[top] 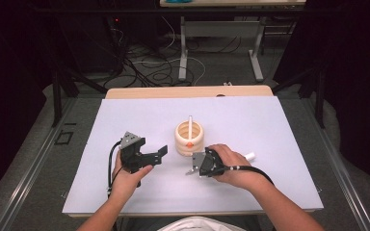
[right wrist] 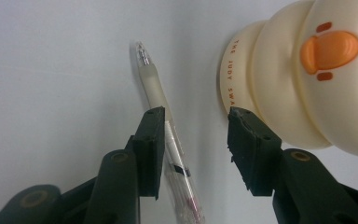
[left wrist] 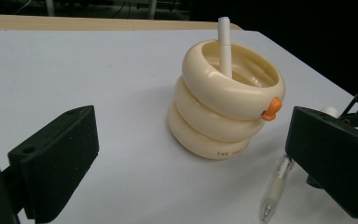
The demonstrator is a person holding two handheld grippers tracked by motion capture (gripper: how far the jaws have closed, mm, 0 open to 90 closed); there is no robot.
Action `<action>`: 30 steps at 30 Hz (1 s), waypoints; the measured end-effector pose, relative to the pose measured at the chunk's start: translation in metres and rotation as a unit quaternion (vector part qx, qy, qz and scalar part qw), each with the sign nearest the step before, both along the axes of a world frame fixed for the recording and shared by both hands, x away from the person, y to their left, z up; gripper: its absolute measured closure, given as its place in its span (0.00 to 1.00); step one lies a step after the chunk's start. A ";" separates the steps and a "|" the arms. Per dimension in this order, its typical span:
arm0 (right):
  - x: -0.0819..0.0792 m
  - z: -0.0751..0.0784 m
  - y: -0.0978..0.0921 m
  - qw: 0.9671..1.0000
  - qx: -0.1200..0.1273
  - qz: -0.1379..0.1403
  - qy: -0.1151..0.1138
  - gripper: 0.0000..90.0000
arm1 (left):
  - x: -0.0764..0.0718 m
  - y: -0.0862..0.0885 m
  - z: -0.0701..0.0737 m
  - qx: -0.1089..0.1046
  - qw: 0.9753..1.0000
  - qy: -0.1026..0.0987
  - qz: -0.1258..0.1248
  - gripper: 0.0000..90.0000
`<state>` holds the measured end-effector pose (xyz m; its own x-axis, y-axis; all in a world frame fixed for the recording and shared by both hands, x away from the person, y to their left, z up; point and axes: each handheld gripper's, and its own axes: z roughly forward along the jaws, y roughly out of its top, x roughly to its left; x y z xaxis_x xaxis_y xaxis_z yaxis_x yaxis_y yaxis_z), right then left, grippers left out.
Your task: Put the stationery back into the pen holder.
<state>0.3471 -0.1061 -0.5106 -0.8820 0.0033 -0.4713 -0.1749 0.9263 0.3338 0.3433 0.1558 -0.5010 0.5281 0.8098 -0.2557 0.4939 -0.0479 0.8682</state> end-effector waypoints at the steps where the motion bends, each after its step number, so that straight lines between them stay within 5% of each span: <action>1: 0.000 0.000 0.000 1.000 -0.009 0.003 0.003 0.65 | 0.000 0.000 0.000 0.000 1.000 0.001 0.000 0.03; 6: 0.002 -0.009 0.000 0.999 -0.027 0.016 0.006 0.67 | 0.000 0.000 -0.001 0.002 1.000 0.001 -0.002 0.03; 7: 0.001 -0.013 -0.001 1.000 -0.007 0.013 -0.004 0.68 | 0.001 0.000 -0.001 0.001 1.000 0.001 -0.003 0.03; 12: 0.003 -0.015 -0.002 1.000 -0.026 0.012 0.011 0.70 | 0.001 0.000 -0.001 0.002 1.000 0.002 -0.003 0.03; 14: 0.004 -0.019 -0.002 1.000 -0.014 0.020 -0.001 0.71 | 0.001 0.000 -0.001 0.003 1.000 0.001 -0.004 0.03; 15: 0.003 -0.018 -0.002 0.999 -0.026 0.014 0.013 0.72 | 0.001 0.000 -0.001 0.003 1.000 0.001 -0.004 0.03; 18: 0.004 -0.020 0.000 0.999 -0.025 0.031 -0.002 0.74 | 0.001 0.000 -0.001 0.005 1.000 0.001 -0.005 0.03; 24: 0.004 -0.021 0.002 0.997 -0.064 0.043 0.013 0.76 | 0.001 -0.001 -0.002 0.007 1.000 0.002 -0.006 0.03; 28: 0.004 -0.028 0.004 0.998 -0.049 0.050 -0.005 0.78 | 0.001 -0.001 -0.002 0.008 1.000 0.002 -0.006 0.03; 30: 0.004 -0.027 0.004 0.997 -0.060 0.052 0.004 0.78 | 0.001 -0.001 -0.002 0.008 1.000 0.002 -0.006 0.03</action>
